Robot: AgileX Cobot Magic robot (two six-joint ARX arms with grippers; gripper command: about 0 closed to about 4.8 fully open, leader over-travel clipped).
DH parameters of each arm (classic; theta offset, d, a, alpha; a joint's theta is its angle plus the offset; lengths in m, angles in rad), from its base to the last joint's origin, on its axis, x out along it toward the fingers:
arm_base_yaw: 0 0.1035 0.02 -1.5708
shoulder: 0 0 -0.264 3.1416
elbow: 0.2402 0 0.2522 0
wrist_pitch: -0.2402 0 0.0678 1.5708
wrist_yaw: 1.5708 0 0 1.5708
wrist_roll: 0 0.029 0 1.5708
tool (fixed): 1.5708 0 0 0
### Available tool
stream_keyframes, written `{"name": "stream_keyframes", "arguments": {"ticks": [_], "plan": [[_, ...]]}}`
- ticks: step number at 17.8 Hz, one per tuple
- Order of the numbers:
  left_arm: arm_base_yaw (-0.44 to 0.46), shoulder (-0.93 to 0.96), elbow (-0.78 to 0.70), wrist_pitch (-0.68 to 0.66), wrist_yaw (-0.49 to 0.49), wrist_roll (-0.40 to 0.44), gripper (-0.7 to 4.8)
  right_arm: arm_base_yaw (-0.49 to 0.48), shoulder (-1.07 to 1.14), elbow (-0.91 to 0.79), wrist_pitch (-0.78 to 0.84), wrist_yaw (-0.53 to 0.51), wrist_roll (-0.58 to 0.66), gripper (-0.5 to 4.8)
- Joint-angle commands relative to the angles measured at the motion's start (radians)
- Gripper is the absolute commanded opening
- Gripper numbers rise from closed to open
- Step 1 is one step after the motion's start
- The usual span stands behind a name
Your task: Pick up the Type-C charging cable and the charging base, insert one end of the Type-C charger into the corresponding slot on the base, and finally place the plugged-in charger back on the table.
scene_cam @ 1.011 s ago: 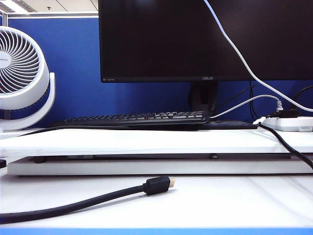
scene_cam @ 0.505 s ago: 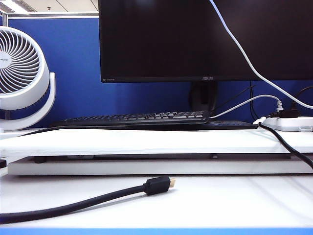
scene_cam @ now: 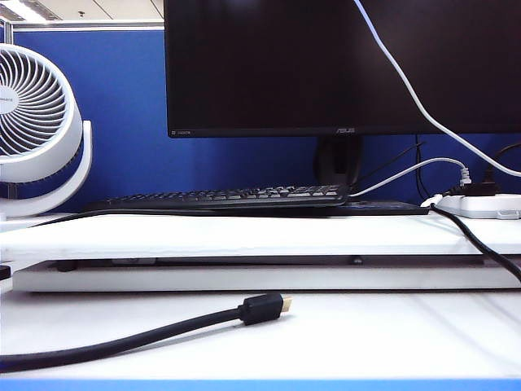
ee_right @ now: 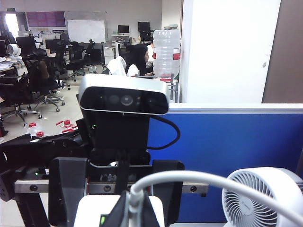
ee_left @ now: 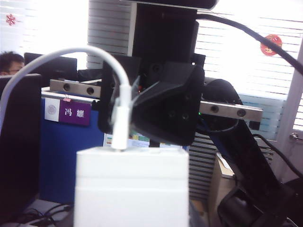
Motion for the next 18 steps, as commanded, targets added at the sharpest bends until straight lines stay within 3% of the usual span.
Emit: {"name": "stream_keyframes", "arguments": {"ticks": [1, 2, 3, 5, 9, 13, 18], "plan": [[0.0, -0.016, 0.021, 0.171, -0.102, -0.014, -0.06, 0.015, 0.013, -0.014, -0.141, -0.058, -0.024, 0.0], [0.0, -0.016, 0.021, 0.171, -0.102, -0.014, -0.06, 0.015, 0.013, -0.014, -0.14, -0.052, -0.023, 0.0], [0.0, -0.016, 0.021, 0.171, -0.095, -0.014, -0.06, 0.015, 0.01, -0.014, -0.133, -0.042, -0.023, 0.81], [0.0, -0.016, 0.021, 0.17, -0.08, -0.013, -0.06, 0.013, 0.004, -0.013, -0.126, -0.042, -0.022, 3.36], [0.0, -0.016, 0.021, 0.139, -0.079, -0.005, -0.06, -0.002, -0.015, -0.012, -0.108, -0.041, -0.021, 3.62], [0.0, -0.016, 0.021, 0.111, -0.077, 0.036, -0.06, -0.065, -0.056, -0.012, -0.116, 0.033, -0.02, 3.78], [0.0, -0.014, 0.021, -0.041, -0.127, 0.166, -0.06, -0.069, -0.109, -0.011, -0.11, 0.045, -0.021, 3.77]]}}
